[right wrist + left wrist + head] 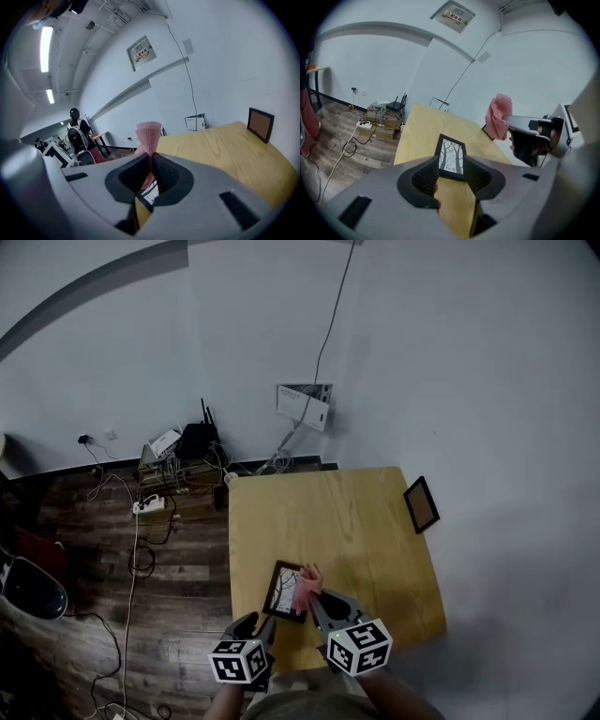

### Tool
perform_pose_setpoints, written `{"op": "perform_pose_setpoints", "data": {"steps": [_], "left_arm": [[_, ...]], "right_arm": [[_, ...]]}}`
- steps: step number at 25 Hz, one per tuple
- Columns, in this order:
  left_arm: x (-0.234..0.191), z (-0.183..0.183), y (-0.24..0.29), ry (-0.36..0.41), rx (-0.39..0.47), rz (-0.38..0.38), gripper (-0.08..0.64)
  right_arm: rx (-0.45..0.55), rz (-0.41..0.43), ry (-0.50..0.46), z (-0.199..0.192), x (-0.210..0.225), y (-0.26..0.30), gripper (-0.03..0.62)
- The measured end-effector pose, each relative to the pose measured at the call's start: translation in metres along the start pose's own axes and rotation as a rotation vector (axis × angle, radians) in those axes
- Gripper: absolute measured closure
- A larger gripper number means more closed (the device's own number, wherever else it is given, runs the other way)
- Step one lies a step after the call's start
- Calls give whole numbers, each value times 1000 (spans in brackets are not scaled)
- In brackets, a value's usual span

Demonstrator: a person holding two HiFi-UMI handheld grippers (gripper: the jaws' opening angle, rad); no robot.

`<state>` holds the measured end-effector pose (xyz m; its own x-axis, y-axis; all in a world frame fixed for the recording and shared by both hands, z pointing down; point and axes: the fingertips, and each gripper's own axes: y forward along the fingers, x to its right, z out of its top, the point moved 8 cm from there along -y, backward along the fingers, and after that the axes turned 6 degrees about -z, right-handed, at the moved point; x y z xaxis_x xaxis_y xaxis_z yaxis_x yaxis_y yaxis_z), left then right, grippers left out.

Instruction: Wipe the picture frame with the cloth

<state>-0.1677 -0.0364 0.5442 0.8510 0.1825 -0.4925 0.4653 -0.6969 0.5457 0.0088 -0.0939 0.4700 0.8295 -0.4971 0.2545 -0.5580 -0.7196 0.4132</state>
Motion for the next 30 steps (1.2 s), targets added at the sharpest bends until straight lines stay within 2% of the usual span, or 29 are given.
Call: {"op": "perform_pose_setpoints", "data": {"steps": [8, 16, 22, 30], "left_arm": [[-27, -4, 35, -30, -69, 43, 423], [-33, -12, 56, -47, -129, 43, 425], [-37, -15, 60, -60, -148, 42, 454], [-41, -19, 62, -71, -145, 38, 456]], "right_arm": [[-84, -4, -6, -17, 12, 40, 577], [-199, 6, -29, -38, 13, 90, 577], [-280, -23, -79, -57, 9, 121, 577], [-361, -84, -180, -74, 12, 144, 577]]}}
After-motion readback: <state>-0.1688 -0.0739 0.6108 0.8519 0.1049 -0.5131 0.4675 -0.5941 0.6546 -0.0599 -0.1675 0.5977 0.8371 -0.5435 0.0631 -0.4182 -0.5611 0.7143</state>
